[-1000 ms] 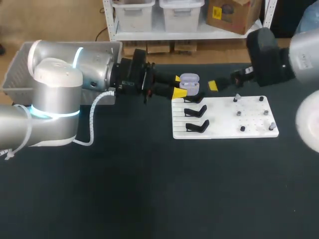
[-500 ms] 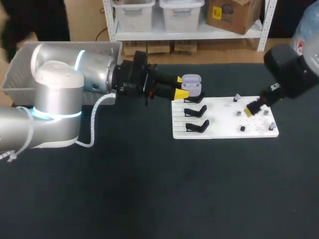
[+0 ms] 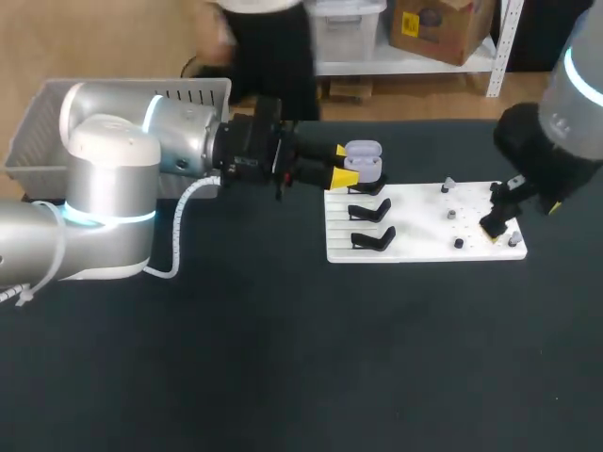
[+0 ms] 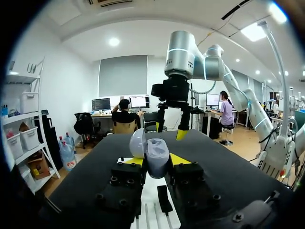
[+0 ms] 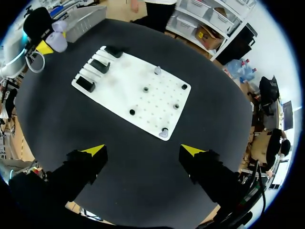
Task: Pick up each earbud case from the left stands, insert the matching earbuds, close the lid, and place the case in the box.
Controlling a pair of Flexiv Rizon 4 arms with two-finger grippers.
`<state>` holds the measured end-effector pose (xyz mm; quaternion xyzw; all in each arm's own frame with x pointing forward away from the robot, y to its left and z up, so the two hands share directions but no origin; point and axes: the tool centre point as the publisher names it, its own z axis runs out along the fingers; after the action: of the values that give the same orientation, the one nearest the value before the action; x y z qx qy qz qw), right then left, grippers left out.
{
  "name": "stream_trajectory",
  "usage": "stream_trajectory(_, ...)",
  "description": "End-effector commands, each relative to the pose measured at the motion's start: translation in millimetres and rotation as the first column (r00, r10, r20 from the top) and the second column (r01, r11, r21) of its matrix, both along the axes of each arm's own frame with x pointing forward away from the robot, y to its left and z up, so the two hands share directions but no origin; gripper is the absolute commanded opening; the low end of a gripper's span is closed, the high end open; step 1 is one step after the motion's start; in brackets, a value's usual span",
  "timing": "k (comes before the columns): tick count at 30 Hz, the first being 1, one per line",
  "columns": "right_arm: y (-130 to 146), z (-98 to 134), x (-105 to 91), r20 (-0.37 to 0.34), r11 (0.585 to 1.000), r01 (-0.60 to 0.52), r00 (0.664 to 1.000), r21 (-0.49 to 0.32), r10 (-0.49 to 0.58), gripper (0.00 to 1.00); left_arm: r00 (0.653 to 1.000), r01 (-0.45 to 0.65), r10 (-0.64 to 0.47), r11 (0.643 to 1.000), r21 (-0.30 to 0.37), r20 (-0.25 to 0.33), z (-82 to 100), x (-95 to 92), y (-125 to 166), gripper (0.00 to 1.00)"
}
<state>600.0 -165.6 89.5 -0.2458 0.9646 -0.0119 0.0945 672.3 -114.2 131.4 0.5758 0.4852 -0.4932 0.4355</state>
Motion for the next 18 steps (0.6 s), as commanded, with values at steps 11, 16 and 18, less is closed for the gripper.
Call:
stream_trajectory(11,5,-41,23.9,0.033,0.982,0.097,0.995,-0.159,-0.093,0.51,1.000,-0.001,0.001,1.000,-0.002,0.002,-1.1,0.2,0,0.00)
stream_trajectory(16,-1,-50,28.3,0.036,0.973,0.152,0.988,-0.173,-0.148,0.48,1.000,-0.001,0.001,1.000,-0.002,0.002,-1.1,0.2,0,0.00)
stream_trajectory(18,-4,-53,28.6,0.037,0.968,0.174,0.985,-0.180,-0.170,0.48,1.000,-0.001,0.001,1.000,-0.002,0.002,-1.1,0.2,0,0.00)
